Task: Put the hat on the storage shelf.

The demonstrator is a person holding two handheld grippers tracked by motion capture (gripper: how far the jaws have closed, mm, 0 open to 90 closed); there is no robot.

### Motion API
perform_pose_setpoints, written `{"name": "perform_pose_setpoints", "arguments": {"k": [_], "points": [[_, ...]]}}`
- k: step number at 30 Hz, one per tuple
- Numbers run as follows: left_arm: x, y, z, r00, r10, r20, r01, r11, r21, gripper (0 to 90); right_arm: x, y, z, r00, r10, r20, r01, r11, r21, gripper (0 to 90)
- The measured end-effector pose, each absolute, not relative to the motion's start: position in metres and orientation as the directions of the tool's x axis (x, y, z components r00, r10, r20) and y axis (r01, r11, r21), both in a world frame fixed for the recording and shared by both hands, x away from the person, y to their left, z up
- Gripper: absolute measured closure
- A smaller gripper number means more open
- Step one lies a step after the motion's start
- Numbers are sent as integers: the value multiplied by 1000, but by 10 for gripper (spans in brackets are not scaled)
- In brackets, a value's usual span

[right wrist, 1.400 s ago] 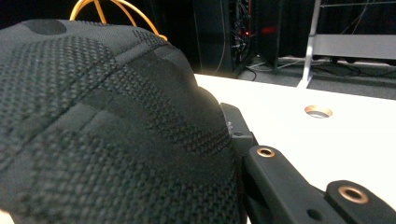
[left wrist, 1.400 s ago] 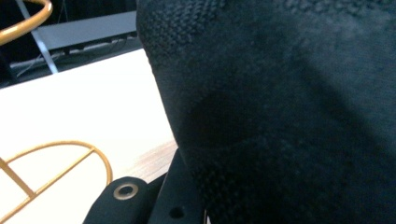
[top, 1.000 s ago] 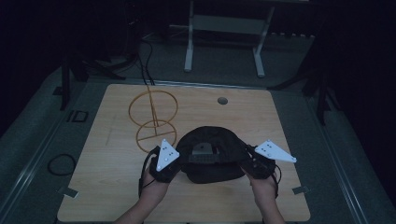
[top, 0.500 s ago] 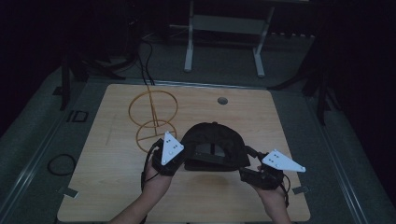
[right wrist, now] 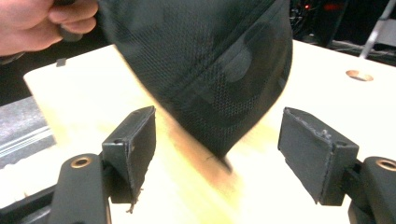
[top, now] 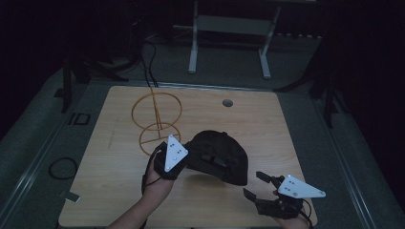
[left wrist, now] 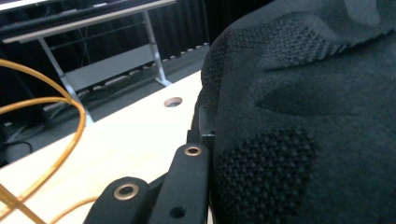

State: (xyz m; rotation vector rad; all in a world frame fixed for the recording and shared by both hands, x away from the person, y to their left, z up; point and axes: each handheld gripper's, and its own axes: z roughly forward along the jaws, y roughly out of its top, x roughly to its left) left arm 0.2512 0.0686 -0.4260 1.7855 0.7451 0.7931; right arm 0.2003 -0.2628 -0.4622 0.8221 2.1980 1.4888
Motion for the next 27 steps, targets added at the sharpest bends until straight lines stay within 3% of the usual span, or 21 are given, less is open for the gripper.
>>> {"name": "perform_pose_setpoints", "arguments": {"k": [8,14,15,19,27], "points": [[253,80,-423,628,749,211,60,-317,947,900,199,-289,-456,-739,673,16,258,260,931,324],[252,88,-418,696,666,269,-53,-326,944,900,201,-297,-437,-749,662,-24,199,259,945,379],[254,93,-417,750,602,274,-97,-310,946,900,202,-295,-431,-768,639,-38,174,266,948,409],[258,100,-417,818,507,271,-143,-277,950,900,201,-284,-420,-799,597,-76,125,288,949,417],[266,102,-420,915,355,194,-123,-212,969,900,195,-251,-405,-883,449,-138,11,314,949,409]]}}
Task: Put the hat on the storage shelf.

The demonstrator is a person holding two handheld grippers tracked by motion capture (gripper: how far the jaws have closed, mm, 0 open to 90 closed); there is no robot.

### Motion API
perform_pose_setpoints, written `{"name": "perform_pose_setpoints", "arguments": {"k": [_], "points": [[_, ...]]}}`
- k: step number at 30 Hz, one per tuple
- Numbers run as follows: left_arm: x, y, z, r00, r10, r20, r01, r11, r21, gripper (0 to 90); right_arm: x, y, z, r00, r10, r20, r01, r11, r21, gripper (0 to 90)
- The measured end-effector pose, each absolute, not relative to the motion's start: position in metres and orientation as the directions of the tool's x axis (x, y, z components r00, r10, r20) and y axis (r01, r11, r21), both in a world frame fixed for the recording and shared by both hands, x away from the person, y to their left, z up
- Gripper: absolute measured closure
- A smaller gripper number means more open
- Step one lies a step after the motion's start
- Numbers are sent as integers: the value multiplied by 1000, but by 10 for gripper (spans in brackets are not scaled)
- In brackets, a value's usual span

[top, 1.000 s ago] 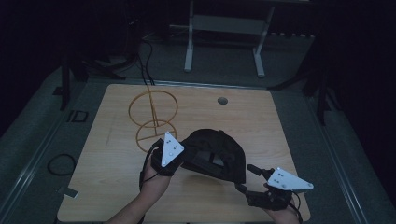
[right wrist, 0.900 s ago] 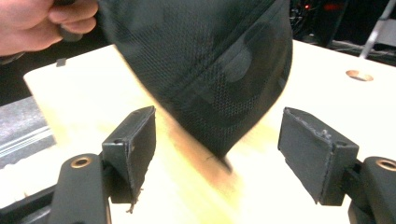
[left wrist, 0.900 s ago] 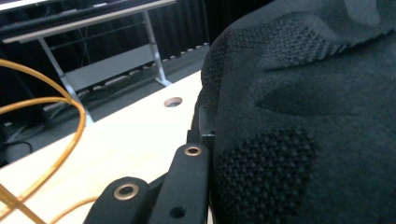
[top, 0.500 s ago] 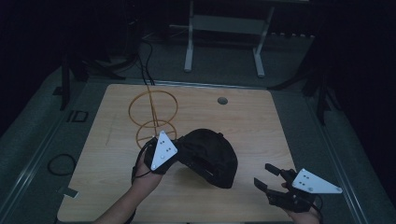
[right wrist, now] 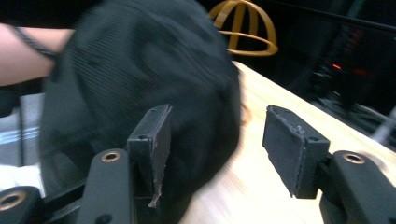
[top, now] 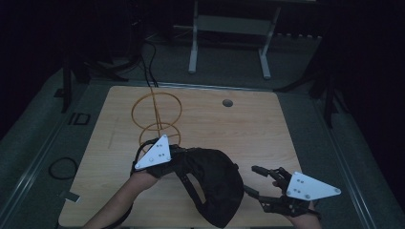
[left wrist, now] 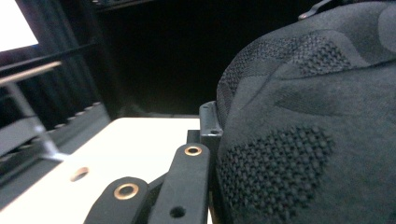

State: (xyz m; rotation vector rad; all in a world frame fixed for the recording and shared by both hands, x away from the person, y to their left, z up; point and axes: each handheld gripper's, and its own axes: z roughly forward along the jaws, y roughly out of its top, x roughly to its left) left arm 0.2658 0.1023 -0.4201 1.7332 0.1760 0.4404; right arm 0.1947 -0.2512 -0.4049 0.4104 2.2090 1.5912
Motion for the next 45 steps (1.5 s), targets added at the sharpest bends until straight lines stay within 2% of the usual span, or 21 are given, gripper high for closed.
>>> {"name": "perform_pose_setpoints", "arguments": {"k": [1,2,6,15,17,18,20,21,22,23,26,27,30,34,41,43,45], "points": [[268,102,-421,929,332,166,-104,-195,975,900,195,-251,-405,-883,449,-138,11,314,949,409],[269,102,-422,935,321,151,-91,-195,977,900,191,-242,-403,-896,407,-176,-31,339,940,409],[270,97,-424,954,274,122,-67,-199,978,900,190,-230,-399,-903,357,-241,-96,378,921,420],[268,93,-420,957,269,109,-59,-190,980,900,200,-216,-396,-911,308,-273,-131,413,901,444],[268,93,-419,957,268,108,-57,-191,980,900,200,-216,-396,-909,310,-278,-134,415,900,463],[268,92,-419,959,267,99,-50,-184,982,900,200,-215,-397,-907,306,-288,-145,416,898,506],[268,92,-419,959,267,99,-50,-184,982,900,200,-214,-398,-905,304,-296,-152,420,895,506],[269,92,-419,960,265,92,-43,-186,982,900,198,-212,-399,-902,295,-315,-165,438,883,583],[269,92,-419,960,265,92,-43,-186,982,900,198,-212,-399,-902,295,-315,-165,438,883,583],[269,91,-419,959,266,94,-43,-191,981,900,197,-210,-399,-898,289,-331,-175,454,873,656],[270,90,-419,960,266,88,-36,-193,980,900,197,-207,-400,-899,276,-339,-179,476,861,751],[272,89,-420,959,270,82,-29,-195,980,900,197,-206,-401,-901,265,-344,-186,480,857,810],[274,90,-421,961,269,68,-16,-190,982,900,197,-207,-400,-897,280,-341,-181,472,863,867],[275,90,-421,957,280,79,-18,-215,977,900,198,-210,-399,-896,304,-323,-165,448,879,877],[267,83,-416,914,348,208,-97,-310,946,896,200,-215,-394,-908,323,-267,-121,406,906,879],[267,83,-415,911,352,214,-98,-319,943,893,201,-216,-393,-908,325,-263,-119,403,908,879],[266,83,-412,895,389,219,-98,-308,946,693,200,-219,-389,-909,332,-251,-114,382,917,879]]}}
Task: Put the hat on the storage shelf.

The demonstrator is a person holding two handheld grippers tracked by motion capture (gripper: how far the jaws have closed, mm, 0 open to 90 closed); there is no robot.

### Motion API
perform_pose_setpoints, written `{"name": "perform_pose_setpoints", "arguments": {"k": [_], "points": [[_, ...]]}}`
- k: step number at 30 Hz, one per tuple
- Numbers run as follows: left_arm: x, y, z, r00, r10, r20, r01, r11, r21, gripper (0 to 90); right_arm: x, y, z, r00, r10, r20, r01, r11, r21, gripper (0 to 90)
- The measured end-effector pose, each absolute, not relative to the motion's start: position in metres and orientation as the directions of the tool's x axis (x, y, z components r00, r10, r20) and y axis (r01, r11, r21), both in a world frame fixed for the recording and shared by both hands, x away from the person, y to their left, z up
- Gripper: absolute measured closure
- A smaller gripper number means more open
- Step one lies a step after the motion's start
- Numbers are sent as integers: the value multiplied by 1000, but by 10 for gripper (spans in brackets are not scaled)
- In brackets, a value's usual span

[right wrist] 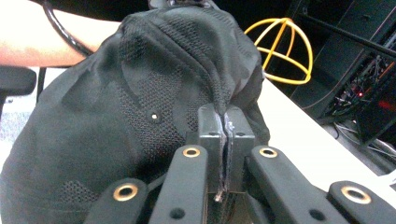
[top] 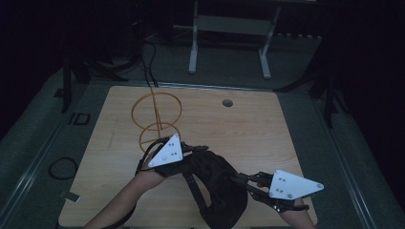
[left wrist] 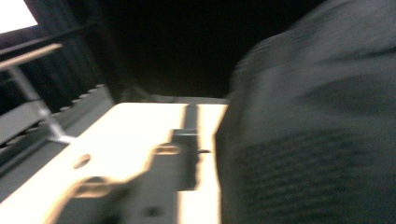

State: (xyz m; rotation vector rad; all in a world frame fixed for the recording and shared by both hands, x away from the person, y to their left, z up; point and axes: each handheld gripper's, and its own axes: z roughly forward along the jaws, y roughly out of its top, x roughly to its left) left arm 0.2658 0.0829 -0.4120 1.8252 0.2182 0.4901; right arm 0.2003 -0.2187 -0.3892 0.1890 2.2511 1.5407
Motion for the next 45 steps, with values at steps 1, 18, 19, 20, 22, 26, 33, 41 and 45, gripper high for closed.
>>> {"name": "perform_pose_setpoints", "arguments": {"k": [1,18,19,20,22,26,33,41,45], "points": [[265,85,-411,886,405,228,-108,-297,949,634,200,-220,-388,-909,335,-247,-114,371,922,880],[257,112,-410,803,574,158,-20,-239,971,305,210,-236,-362,-827,527,-195,-51,276,960,880],[257,112,-410,803,574,158,-20,-239,971,305,211,-236,-359,-822,535,-198,-54,273,961,879],[257,116,-412,791,591,158,-12,-243,970,305,211,-236,-359,-822,535,-198,-54,273,961,879],[254,123,-416,774,613,157,-4,-243,970,304,214,-236,-352,-806,556,-203,-59,265,962,880],[250,138,-425,745,651,144,31,-250,968,225,221,-234,-339,-782,587,-209,-73,247,966,879],[240,159,-456,690,713,123,104,-265,958,78,242,-222,-324,-748,632,-200,-66,230,971,879],[225,194,-486,598,799,60,194,-217,957,24,265,-201,-308,-710,663,-237,-86,252,964,879],[215,215,-503,561,828,8,237,-170,956,22,283,-184,-295,-689,679,-254,-100,258,961,879]]}}
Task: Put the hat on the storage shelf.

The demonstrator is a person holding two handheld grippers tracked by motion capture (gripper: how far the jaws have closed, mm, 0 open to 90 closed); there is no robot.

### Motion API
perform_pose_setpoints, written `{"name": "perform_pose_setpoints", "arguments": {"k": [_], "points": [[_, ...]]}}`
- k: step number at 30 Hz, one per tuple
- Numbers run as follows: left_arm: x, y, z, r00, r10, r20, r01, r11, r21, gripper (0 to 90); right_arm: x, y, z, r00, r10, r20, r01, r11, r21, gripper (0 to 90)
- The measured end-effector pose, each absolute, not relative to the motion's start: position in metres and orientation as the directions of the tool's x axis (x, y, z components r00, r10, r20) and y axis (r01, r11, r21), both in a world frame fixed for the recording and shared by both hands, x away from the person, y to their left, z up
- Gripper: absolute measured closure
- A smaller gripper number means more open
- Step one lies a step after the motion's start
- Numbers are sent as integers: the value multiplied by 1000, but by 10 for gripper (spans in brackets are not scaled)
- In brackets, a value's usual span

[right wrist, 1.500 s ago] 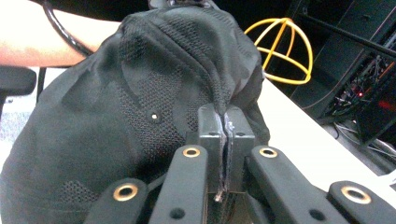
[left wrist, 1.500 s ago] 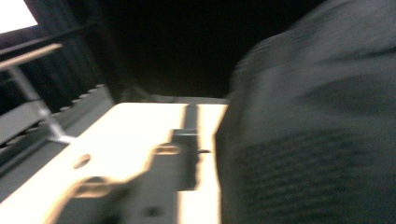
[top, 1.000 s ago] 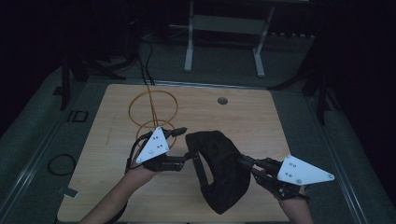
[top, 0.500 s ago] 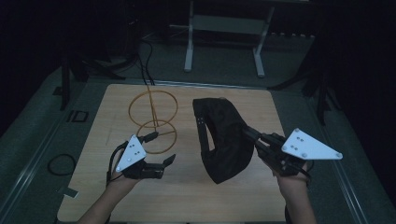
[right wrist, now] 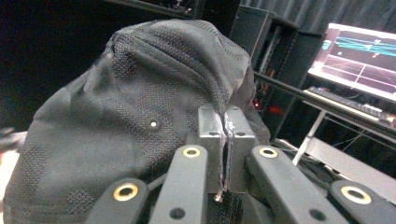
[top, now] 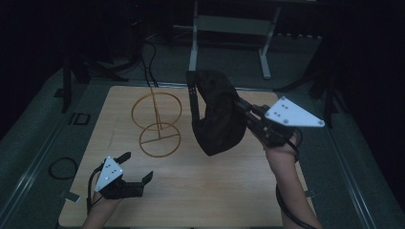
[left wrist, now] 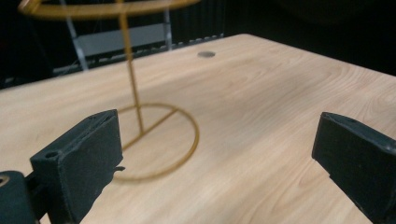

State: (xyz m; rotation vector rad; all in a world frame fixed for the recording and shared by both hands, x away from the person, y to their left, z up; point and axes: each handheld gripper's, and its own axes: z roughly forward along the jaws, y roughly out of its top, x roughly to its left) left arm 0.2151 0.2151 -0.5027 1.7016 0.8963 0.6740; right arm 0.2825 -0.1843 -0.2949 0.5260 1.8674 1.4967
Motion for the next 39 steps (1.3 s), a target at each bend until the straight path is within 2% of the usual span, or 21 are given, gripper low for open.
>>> {"name": "perform_pose_setpoints", "arguments": {"k": [4,14,18,22,27,39], "points": [[202,233,-523,530,847,-35,282,-137,949,22,303,-163,-284,-694,677,-244,-86,258,962,879],[192,244,-543,496,868,25,288,-192,938,22,337,-107,-280,-707,653,-274,-52,338,940,879],[192,249,-544,492,870,2,289,-166,943,23,354,-76,-289,-742,620,-257,-8,375,927,878],[192,251,-545,490,872,20,279,-178,944,22,362,-61,-294,-756,594,-276,-3,418,908,878],[195,256,-547,487,873,-9,286,-150,946,23,376,-35,-303,-788,561,-253,37,454,890,878],[197,257,-550,493,870,-22,293,-142,945,23,394,-3,-324,-823,530,-205,103,494,863,876]]}}
